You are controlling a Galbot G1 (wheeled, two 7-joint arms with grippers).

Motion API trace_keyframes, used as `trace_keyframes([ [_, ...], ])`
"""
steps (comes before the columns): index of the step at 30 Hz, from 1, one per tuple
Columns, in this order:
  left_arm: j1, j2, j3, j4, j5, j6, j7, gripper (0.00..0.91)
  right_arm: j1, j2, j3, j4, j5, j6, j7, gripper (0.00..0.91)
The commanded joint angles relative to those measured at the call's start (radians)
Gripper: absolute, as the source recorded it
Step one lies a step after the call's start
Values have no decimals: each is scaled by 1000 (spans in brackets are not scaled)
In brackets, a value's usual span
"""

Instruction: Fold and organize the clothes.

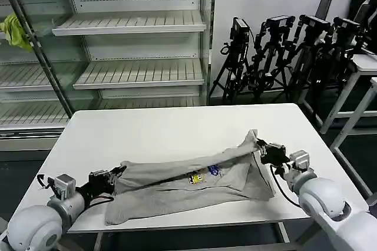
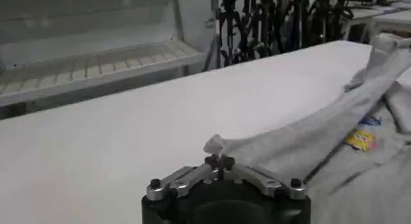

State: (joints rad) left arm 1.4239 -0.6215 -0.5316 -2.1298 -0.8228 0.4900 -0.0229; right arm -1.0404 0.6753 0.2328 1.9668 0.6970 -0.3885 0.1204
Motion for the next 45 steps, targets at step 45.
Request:
trace_keyframes([
  [45, -192, 43, 107, 203, 26, -83, 42, 40, 254, 74, -209, -154, -35, 18, -9, 0],
])
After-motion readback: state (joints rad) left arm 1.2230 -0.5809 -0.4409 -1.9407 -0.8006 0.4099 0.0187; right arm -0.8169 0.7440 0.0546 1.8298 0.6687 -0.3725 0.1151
